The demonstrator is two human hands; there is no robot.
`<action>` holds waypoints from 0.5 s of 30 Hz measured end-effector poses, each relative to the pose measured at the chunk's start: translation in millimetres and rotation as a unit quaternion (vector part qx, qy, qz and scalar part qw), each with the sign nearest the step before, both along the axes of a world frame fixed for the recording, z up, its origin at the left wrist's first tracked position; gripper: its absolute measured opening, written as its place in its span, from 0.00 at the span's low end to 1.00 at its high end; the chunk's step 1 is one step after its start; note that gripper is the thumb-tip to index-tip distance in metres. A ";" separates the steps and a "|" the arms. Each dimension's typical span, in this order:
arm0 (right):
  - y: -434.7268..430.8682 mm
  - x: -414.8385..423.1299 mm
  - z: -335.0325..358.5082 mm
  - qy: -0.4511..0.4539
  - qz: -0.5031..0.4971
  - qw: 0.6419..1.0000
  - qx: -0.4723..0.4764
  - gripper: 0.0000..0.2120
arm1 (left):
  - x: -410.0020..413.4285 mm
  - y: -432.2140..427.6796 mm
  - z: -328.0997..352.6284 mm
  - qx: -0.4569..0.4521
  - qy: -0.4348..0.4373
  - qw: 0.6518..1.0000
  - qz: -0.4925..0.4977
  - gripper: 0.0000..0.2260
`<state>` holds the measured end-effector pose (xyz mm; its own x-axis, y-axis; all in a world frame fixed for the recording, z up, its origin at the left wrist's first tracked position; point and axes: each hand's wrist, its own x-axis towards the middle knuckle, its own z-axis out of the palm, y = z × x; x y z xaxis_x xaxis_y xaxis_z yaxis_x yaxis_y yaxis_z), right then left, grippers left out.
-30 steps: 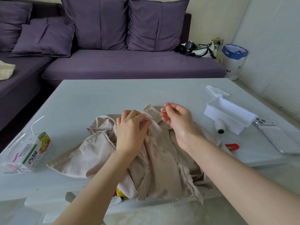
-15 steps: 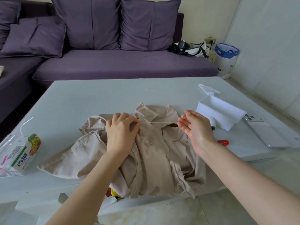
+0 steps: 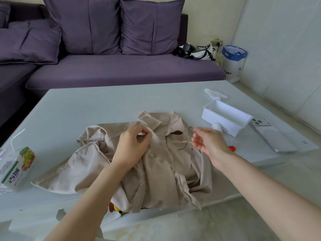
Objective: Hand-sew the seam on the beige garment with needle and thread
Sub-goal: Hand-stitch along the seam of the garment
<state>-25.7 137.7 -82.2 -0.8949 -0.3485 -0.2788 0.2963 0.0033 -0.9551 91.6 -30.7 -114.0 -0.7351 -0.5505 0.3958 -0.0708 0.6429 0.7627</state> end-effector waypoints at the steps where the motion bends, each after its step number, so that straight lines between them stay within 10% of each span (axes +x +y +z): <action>1: 2.3 -0.1 -4.4 0.002 0.049 0.998 0.050 0.06 | 0.8 5.6 4.3 0.057 -0.013 0.998 -0.033 0.05; 15: 38.9 -61.5 -41.6 0.379 0.062 0.823 0.419 0.14 | -22.3 23.9 -19.5 0.195 -0.052 0.979 -0.031 0.08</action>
<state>-87.2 176.7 -123.8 -0.8943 -0.4205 0.1533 -0.4358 0.7400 -0.5124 69.3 -6.8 -133.5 -0.7970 -0.5979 0.0849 -0.1318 0.3093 0.9418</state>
